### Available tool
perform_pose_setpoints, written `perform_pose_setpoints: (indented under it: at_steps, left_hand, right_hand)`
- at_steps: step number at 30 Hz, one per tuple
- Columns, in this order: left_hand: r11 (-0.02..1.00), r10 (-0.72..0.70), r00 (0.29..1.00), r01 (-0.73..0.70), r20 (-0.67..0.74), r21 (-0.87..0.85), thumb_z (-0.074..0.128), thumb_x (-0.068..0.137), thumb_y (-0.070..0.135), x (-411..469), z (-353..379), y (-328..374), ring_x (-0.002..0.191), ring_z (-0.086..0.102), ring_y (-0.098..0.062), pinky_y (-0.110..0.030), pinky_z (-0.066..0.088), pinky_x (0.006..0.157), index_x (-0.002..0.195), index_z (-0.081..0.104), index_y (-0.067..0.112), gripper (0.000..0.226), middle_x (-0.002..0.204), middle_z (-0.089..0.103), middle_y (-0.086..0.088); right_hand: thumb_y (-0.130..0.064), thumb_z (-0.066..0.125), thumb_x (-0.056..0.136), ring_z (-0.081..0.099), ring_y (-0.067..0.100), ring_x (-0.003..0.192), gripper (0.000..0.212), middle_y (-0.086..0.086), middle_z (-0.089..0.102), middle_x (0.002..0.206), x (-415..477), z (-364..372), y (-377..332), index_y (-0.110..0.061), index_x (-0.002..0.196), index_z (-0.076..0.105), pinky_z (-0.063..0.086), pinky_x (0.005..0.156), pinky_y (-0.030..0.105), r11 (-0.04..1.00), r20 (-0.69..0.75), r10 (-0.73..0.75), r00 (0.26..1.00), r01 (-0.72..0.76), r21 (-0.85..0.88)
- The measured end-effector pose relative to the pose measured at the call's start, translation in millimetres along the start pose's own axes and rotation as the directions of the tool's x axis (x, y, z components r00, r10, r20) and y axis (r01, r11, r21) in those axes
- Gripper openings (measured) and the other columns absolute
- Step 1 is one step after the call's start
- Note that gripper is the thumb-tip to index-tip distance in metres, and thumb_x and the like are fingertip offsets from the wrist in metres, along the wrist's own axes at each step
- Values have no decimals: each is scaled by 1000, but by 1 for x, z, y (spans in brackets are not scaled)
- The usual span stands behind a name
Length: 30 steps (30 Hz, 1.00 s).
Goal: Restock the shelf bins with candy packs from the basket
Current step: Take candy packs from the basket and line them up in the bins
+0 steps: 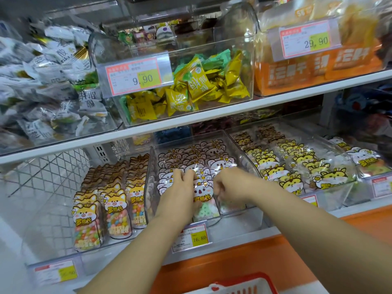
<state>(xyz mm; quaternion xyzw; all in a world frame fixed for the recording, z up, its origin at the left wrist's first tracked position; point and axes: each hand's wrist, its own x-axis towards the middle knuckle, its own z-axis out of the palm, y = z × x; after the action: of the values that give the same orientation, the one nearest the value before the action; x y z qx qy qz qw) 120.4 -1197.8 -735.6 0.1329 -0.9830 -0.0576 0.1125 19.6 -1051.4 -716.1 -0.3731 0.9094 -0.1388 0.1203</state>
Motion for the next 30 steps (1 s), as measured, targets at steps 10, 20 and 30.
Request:
perform_pose_setpoints:
  at_steps: [10, 20, 30]
  left_hand:
    - [958, 140, 976, -176, -166, -229, 59, 97, 29, -55, -29, -15, 81, 63, -6, -39, 55, 73, 112, 46, 33, 20, 115, 40, 16]
    - [854, -69, 985, -22, -155, -520, 58, 92, 21, -211, 34, -68, 86, 66, -7, -35, 57, 78, 107, 62, 31, 19, 102, 60, 17]
    - [713, -446, 828, 558, 339, -425, 60, 97, 18, -300, 135, -152, 85, 64, -14, -15, 45, 68, 104, 66, 18, 9, 97, 66, 6]
  right_hand:
    - [-18, 46, 99, 60, 21, 112, 35, 2, 65, 126, -45, 6, -18, -26, 128, 63, 46, 85, 28, 979, -42, -164, 986, 158, -126]
    - [-34, 51, 96, 60, 12, 100, 21, -12, 66, 109, -144, 121, -62, -33, 113, 63, 49, 82, 32, 959, -92, -282, 955, 281, -16]
    - [-29, 58, 94, 58, 12, 80, 14, -4, 64, 89, -136, 254, -62, -19, 89, 65, 41, 66, 16, 977, 354, -57, 933, -21, 212]
